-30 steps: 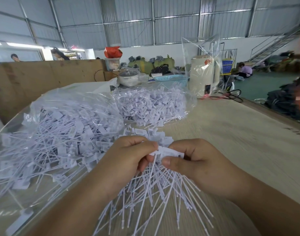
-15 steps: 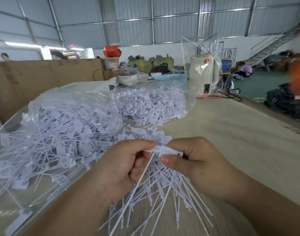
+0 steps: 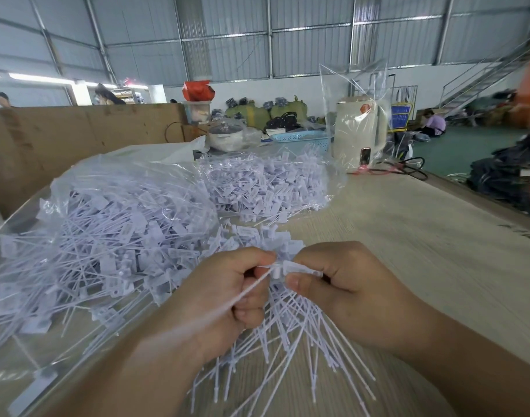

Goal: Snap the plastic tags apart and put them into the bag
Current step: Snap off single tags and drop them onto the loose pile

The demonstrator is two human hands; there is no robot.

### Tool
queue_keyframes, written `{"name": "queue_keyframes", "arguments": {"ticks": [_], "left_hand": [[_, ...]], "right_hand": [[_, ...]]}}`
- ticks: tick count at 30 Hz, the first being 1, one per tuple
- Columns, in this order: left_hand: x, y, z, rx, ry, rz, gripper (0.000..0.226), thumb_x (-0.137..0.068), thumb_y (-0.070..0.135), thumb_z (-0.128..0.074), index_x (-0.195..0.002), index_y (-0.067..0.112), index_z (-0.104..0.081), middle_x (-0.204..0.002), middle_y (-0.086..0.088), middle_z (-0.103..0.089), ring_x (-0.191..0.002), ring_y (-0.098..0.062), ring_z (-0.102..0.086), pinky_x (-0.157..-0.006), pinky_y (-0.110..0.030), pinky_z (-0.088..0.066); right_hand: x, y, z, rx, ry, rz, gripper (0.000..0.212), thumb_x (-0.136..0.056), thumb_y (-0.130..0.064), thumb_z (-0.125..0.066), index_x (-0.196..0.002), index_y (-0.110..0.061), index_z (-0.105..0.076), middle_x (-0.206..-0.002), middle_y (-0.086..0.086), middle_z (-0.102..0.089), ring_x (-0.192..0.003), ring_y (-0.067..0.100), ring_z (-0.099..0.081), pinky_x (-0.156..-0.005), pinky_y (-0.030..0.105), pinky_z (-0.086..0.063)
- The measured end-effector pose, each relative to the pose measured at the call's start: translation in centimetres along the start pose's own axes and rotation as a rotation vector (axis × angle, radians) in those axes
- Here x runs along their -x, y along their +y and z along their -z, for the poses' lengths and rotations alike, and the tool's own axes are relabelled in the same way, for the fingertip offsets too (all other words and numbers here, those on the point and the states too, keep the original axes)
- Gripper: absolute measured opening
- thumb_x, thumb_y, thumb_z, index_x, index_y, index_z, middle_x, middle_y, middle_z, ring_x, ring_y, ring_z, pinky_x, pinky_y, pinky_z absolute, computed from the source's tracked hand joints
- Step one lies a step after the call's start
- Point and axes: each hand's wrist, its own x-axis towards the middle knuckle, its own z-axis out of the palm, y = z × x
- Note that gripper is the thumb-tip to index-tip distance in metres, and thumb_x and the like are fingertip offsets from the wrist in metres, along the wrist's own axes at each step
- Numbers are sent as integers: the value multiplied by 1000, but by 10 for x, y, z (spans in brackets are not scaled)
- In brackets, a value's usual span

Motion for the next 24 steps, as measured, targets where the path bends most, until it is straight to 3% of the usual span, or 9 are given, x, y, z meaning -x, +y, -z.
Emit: {"name": "queue_keyframes", "arguments": {"ticks": [2, 6, 9, 12, 14, 16, 18, 21, 24], "left_hand": [[-1, -1, 0, 1, -5, -2, 38, -83, 16, -59, -48, 18, -44, -42, 4, -22, -33, -8, -18, -34, -17, -16], [-1, 0, 1, -39, -10, -105, 27, -64, 24, -67, -47, 18, -46, -41, 4, -25, -35, -8, -18, -38, -18, -15], [1, 1, 3, -179, 3, -270, 28, -63, 34, -69, -46, 19, -53, -41, 3, -31, -36, -9, -23, -38, -17, -21], [3, 2, 6, -331, 14, -385, 32, -66, 46, -67, -50, 20, -59, -43, 3, -38, -39, -9, -30, -39, -16, -29], [3, 2, 7, -409, 35, -429, 34, -69, 50, -64, -53, 20, -62, -45, 4, -41, -41, -8, -33, -42, -15, -32], [3, 3, 7, -413, 46, -443, 34, -68, 52, -64, -53, 20, -62, -45, 5, -42, -42, -8, -34, -43, -16, -32], [4, 3, 5, -387, 47, -434, 33, -66, 50, -65, -52, 20, -62, -44, 4, -40, -41, -9, -32, -42, -17, -31], [4, 3, -1, -264, 40, -356, 28, -63, 41, -71, -51, 18, -59, -43, 2, -36, -39, -10, -26, -39, -19, -26], [-4, 14, 23, 131, 135, -186, 24, -85, 22, -62, -64, 17, -51, -49, 6, -30, -39, -8, -22, -37, -19, -18]], "right_hand": [[0, 1, 0, -18, 16, 10, 36, -91, -28, -54, -69, 0, -53, -58, 6, -45, -53, 23, -43, -52, 39, -39], [0, 5, 0, -121, -6, -33, 25, -94, -20, -58, -79, -2, -62, -64, 9, -53, -54, 25, -48, -53, 38, -41], [-1, 3, 1, -367, -32, -118, 15, -92, -18, -60, -89, -8, -72, -81, 17, -66, -69, 37, -58, -65, 46, -49], [-2, 2, 5, -520, -26, -164, 15, -84, -19, -60, -84, -10, -73, -69, -6, -63, -61, 9, -54, -60, 17, -41], [-3, 3, 7, -549, -41, -179, 15, -84, -15, -61, -74, -6, -68, -55, -16, -51, -50, -3, -44, -52, 9, -34], [-4, 3, 8, -587, -46, -177, 27, -90, -4, -61, -68, -18, -68, -49, -19, -48, -45, -4, -44, -49, 5, -32], [-5, 3, 8, -596, -36, -177, 41, -91, -1, -58, -58, -24, -65, -48, -19, -46, -44, -3, -43, -49, 6, -31], [-4, -1, 6, -483, -3, -154, 31, -89, -13, -61, -59, -13, -56, -53, -13, -37, -48, 4, -33, -50, 17, -28], [0, -1, 12, -298, 106, -114, 44, -93, -13, -62, -55, -16, -40, -51, -12, -31, -44, 4, -27, -44, 15, -25]]}}
